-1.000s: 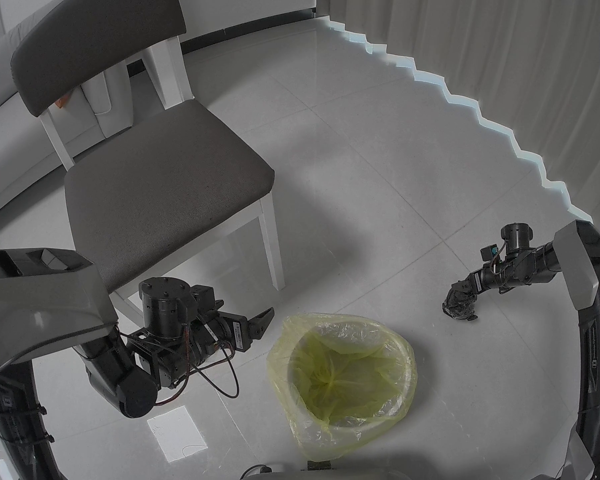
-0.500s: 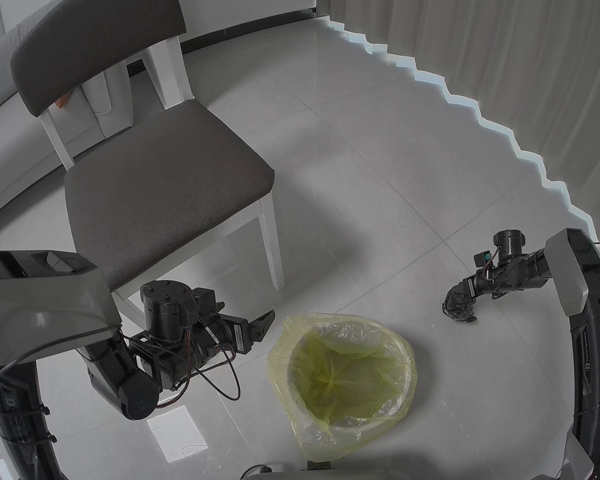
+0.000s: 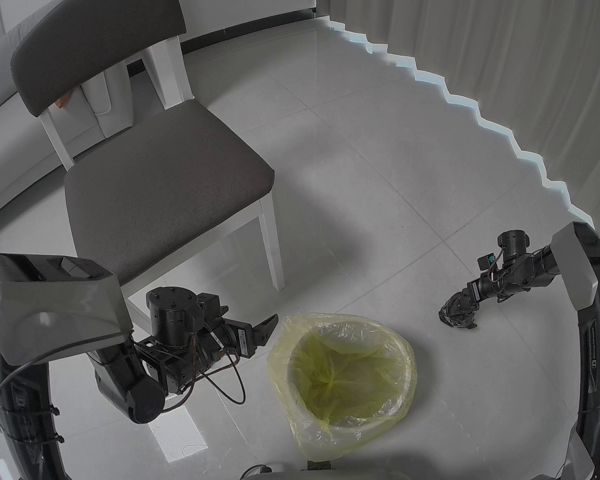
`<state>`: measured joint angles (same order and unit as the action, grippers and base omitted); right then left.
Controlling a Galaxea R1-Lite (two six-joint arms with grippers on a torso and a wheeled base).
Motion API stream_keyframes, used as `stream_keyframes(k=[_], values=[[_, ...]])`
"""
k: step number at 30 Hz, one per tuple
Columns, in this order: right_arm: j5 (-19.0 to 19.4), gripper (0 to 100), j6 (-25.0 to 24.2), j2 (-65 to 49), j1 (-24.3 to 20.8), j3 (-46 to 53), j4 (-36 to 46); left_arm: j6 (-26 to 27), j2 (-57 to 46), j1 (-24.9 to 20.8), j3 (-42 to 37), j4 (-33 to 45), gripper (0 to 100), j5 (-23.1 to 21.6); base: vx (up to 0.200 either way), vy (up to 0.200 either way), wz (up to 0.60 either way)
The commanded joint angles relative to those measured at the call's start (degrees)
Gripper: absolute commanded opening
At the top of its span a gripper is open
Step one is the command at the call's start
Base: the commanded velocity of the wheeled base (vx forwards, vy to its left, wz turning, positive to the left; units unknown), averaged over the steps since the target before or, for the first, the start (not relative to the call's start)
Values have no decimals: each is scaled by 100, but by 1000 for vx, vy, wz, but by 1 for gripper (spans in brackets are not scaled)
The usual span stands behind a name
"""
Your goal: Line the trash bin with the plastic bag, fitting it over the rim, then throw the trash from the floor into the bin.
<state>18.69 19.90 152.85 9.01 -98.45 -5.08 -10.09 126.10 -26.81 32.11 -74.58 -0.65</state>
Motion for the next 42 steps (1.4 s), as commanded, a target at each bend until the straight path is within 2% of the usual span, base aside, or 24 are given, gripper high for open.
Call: stream_keyframes(k=[1, 10, 16, 17, 19, 22, 26, 30, 33, 36, 42], values=[[30, 0, 111, -1240, -22, 1135, -133, -1, -94, -97, -152, -127, 100, 21, 0, 0, 0], [74, 0, 217, -3604, -382, 3649, -1381, -19, -455, -123, -284, -197, 100, 12, 0, 0, 0], [179, 0, 190, -5344, -936, 4704, -1504, -124, -613, -132, -293, -197, 100, 21, 0, 0, 0], [179, 0, 190, -5344, -936, 4704, -1504, -124, -613, -132, -293, -197, 100, 21, 0, 0, 0], [302, 0, 155, -6135, -1411, 5090, -1460, -124, -718, -141, -363, -197, 100, 21, 0, 0, 0], [249, 0, 146, -6566, -1920, 5424, -1460, -124, -824, -193, -469, -206, 100, 21, 0, 0, 0], [12, 0, 85, -6794, -2615, 5811, -1504, -133, -868, -237, -486, -329, 100, 29, 0, 0, 0], [-524, 0, -276, -6759, -3608, 6136, -1531, -124, -929, -246, -495, -584, 100, 38, 0, 0, 0], [-761, 0, -574, -6715, -4179, 6268, -1619, -116, -1000, -246, -557, -680, 100, 38, 0, 0, 0], [-858, 0, -724, -6504, -4513, 6338, -1689, -116, -1061, -246, -574, -698, 100, 38, 0, 0, 0], [-955, 0, -768, -5819, -4715, 6356, -1909, -116, -1096, -246, -565, -733, 100, 38, 0, 0, 0]])
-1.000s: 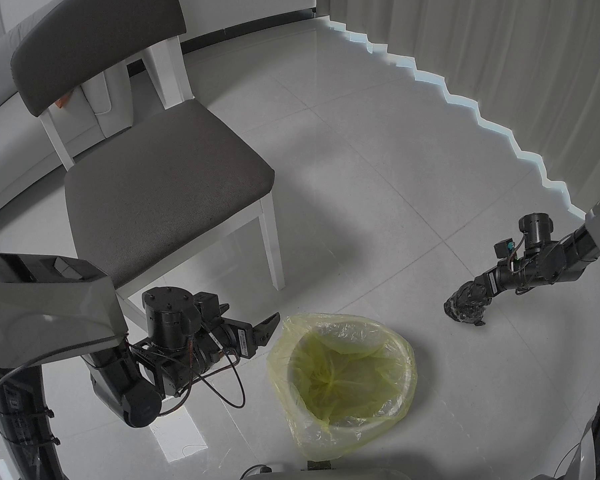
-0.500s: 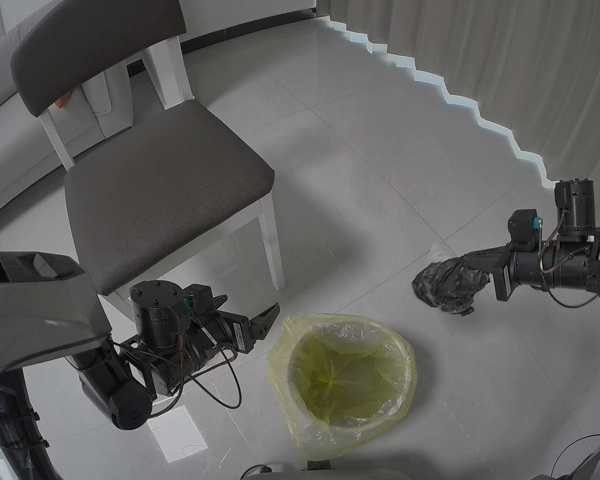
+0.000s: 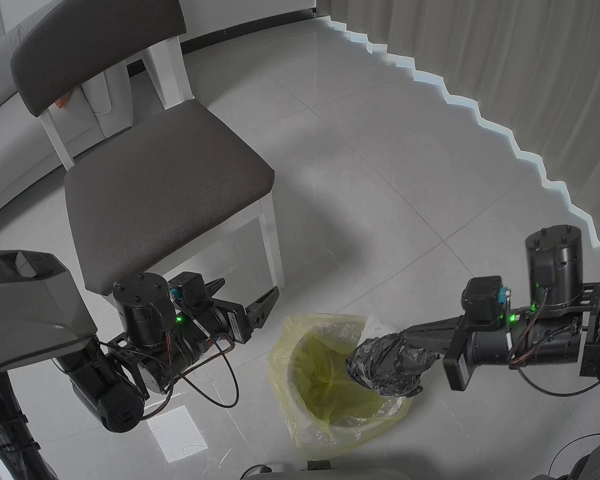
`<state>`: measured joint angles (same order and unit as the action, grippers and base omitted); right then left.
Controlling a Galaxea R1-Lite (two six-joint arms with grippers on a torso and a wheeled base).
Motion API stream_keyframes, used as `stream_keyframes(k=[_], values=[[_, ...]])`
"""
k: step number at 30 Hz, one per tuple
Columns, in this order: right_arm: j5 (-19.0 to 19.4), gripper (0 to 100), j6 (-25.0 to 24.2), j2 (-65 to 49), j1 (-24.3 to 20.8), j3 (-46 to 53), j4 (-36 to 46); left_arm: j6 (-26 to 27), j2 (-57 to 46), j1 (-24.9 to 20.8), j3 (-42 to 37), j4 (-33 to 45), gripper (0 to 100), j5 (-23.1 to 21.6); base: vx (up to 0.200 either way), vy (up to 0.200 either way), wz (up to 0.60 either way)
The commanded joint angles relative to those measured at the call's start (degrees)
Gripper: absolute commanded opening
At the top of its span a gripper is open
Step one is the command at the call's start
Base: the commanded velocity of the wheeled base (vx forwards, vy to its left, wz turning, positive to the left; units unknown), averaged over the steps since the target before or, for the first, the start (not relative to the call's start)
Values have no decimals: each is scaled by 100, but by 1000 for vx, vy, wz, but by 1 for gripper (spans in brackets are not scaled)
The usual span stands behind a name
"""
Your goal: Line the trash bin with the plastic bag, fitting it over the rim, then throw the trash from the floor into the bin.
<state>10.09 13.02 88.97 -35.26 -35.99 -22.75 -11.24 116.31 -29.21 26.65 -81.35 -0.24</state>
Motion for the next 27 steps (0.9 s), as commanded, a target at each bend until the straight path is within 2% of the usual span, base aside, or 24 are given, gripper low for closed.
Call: stream_keyframes(k=[1, 5, 16, 27], values=[[-87, 0, -89, 657, -298, 118, -160, -1, -117, -6, -19, -74, 100, -2, 0, 0, 0], [-60, 0, -115, 1105, -307, 189, -362, -10, -91, 3, -11, -109, 100, -11, 0, 0, 0], [-7, 0, -195, 2380, -271, 206, -1540, -10, -56, 38, -2, -109, 100, -11, 0, 0, 0], [397, 0, -362, 3540, 186, -726, -1909, -10, 41, 64, 16, -109, 100, -2, 0, 0, 0]])
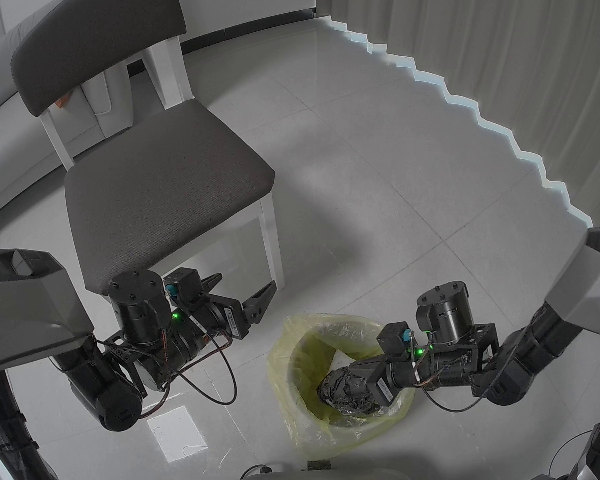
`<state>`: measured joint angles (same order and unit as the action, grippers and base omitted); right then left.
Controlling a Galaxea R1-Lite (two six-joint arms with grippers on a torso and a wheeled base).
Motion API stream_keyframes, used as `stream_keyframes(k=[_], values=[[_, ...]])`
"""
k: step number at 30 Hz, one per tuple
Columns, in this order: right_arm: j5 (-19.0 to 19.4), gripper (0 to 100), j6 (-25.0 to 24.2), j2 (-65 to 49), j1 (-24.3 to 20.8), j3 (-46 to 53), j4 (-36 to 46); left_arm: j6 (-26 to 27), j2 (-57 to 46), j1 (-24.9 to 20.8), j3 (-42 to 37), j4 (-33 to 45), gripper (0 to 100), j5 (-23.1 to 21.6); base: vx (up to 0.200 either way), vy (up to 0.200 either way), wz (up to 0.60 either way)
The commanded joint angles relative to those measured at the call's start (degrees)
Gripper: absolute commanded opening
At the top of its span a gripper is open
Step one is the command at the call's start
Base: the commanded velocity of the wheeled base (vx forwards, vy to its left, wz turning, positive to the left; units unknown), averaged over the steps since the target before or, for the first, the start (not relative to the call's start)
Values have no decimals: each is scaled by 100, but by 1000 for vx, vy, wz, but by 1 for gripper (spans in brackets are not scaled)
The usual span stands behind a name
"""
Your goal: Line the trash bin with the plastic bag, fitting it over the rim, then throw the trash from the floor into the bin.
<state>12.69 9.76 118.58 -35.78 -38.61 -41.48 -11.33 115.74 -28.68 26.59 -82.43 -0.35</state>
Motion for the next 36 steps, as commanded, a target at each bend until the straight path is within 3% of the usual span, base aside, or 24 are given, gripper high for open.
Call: stream_keyframes(k=[1, 11, 19, 24, 36], values=[[190, 0, -80, 605, 326, -648, -18, 8, 116, 21, 39, -1, 100, 9, 0, 0, 0], [287, 0, -282, 588, 581, -1193, 202, -1, 124, 30, 13, -1, 100, 9, 0, 0, 0], [278, 0, 245, 746, 229, -182, 229, -1, 116, 21, -22, -10, 100, 9, 0, 0, 0], [278, 0, 254, 1115, 221, -138, 9, -1, 116, 12, -13, -10, 100, 9, 0, 0, 0], [287, 0, 236, 1765, 256, -1105, 114, -1, 168, 12, -31, -10, 100, 9, 0, 0, 0]])
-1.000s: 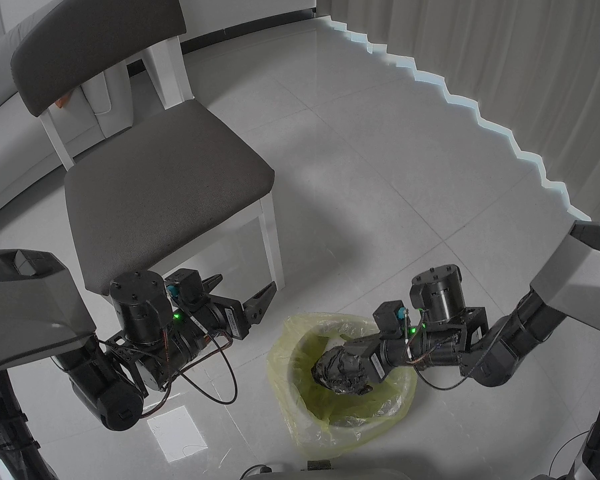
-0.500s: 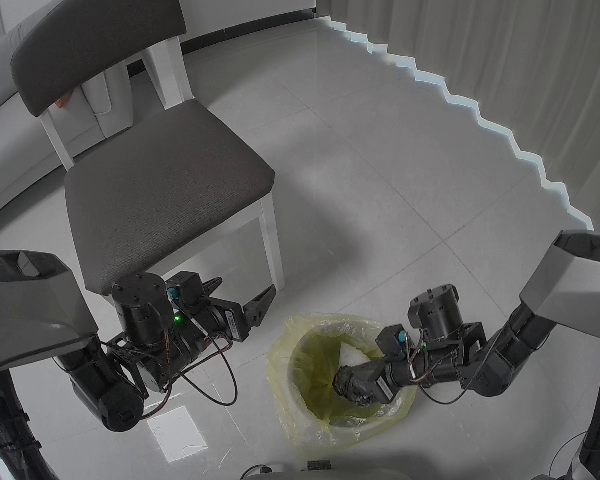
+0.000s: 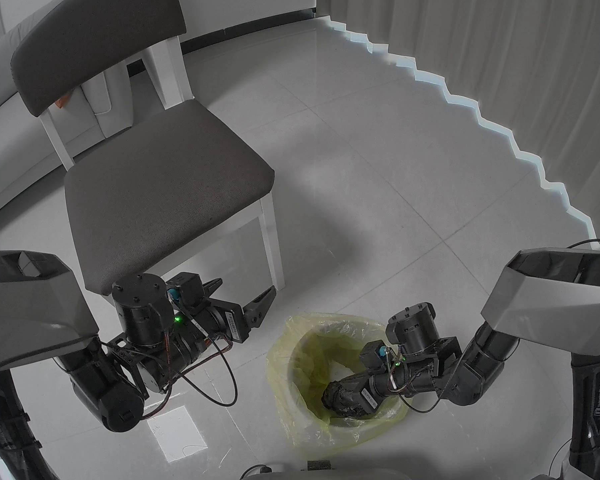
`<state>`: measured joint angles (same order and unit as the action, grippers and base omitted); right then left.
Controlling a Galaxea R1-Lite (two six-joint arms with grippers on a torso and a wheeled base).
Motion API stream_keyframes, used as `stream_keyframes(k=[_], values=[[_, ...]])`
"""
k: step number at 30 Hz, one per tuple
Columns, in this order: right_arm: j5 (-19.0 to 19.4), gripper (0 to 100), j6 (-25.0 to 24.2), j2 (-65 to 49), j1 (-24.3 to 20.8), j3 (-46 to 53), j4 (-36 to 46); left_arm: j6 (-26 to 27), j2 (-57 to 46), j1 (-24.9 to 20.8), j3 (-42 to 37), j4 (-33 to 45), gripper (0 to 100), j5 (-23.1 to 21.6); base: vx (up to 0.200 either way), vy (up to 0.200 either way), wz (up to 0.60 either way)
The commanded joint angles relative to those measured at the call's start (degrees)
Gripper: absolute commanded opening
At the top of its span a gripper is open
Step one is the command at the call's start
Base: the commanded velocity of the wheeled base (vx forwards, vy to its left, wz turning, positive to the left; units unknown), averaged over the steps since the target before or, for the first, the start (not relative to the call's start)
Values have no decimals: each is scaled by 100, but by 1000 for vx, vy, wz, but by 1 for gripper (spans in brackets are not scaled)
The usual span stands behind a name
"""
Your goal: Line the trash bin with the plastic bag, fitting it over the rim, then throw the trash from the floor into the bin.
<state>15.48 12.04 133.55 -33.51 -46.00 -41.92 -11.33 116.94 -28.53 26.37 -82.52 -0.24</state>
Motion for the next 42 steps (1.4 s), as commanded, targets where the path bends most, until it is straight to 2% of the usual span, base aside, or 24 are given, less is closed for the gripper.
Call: stream_keyframes(k=[1, 14, 24, 25, 38, 42], values=[[7, 0, 8, 268, 29, -393, 185, -1, 48, -4, -9, -1, 100, -2, 0, 0, 0], [7, 0, 79, 690, 117, -1192, 809, -1, 74, -4, -114, -142, 100, -11, 0, 0, 0], [7, 0, 255, 743, 161, -1298, 1037, -1, 171, -13, -158, -335, 100, -11, 0, 0, 0], [7, 100, 272, 743, 178, -1298, 1055, -1, 180, -13, -158, -335, 100, -11, 0, 0, 0], [7, 100, 298, 479, 249, -1105, 984, 8, 294, -39, -150, -318, 100, -11, 0, 0, 0], [16, 100, 316, -303, 477, -692, 976, 78, 716, -65, 61, -230, 100, -37, 0, 0, 0]])
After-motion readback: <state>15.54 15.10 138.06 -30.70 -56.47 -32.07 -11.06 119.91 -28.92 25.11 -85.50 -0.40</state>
